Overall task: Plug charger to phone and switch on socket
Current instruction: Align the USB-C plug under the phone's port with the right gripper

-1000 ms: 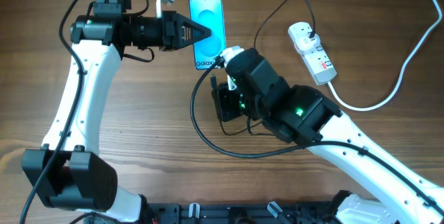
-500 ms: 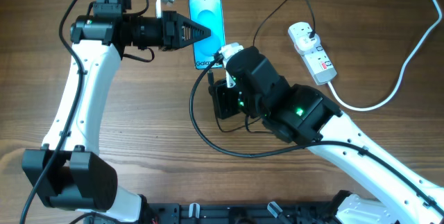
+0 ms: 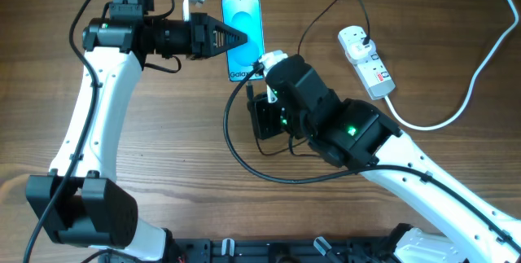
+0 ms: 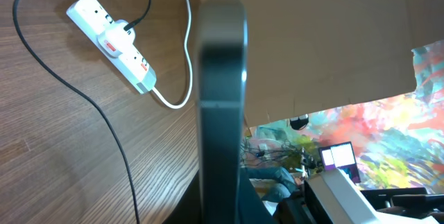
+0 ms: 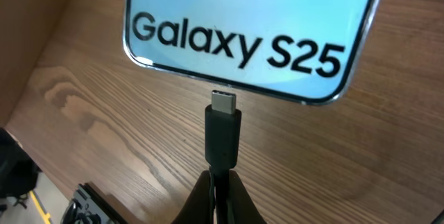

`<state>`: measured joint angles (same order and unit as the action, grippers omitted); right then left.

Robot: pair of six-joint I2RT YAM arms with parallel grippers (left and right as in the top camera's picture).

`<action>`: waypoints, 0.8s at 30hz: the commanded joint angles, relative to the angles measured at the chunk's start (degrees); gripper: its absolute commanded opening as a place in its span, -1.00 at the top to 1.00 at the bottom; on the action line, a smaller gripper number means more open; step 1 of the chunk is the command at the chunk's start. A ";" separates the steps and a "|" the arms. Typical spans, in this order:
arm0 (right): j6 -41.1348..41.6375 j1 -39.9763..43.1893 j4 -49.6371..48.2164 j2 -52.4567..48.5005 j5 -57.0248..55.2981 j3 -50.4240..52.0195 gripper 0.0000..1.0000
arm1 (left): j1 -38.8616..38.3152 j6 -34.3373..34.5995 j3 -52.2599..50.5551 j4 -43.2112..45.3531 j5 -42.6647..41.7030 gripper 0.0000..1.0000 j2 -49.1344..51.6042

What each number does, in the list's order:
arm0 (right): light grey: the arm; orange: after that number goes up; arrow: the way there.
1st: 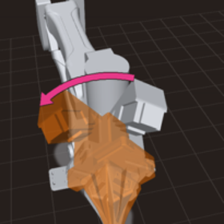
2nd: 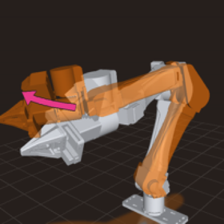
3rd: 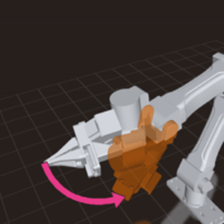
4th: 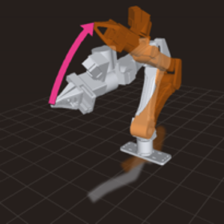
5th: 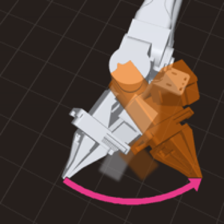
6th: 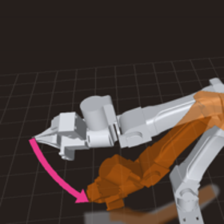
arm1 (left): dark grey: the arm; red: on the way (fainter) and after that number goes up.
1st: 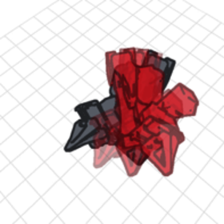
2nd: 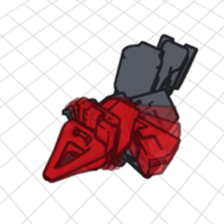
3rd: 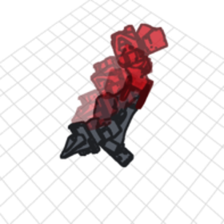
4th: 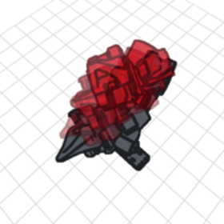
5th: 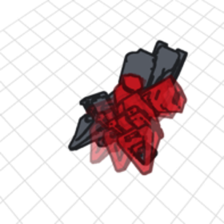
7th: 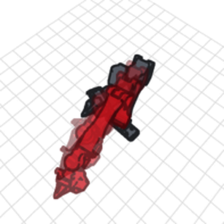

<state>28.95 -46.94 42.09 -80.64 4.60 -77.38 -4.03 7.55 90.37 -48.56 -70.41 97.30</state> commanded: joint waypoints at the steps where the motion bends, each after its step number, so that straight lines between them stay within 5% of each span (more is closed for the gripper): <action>1: 1.09 0.31 -0.02 -0.26 -0.87 -0.39 0.91 | 0.11 -1.38 0.39 0.22 -2.23 0.92 -0.33; 24: 2.51 0.31 -1.31 -0.26 0.72 -0.39 0.91 | 0.11 -1.62 0.39 1.49 -4.59 0.92 -0.33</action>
<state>30.68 -46.94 41.43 -80.64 4.71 -77.38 -4.03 7.53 90.37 -47.46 -72.16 97.30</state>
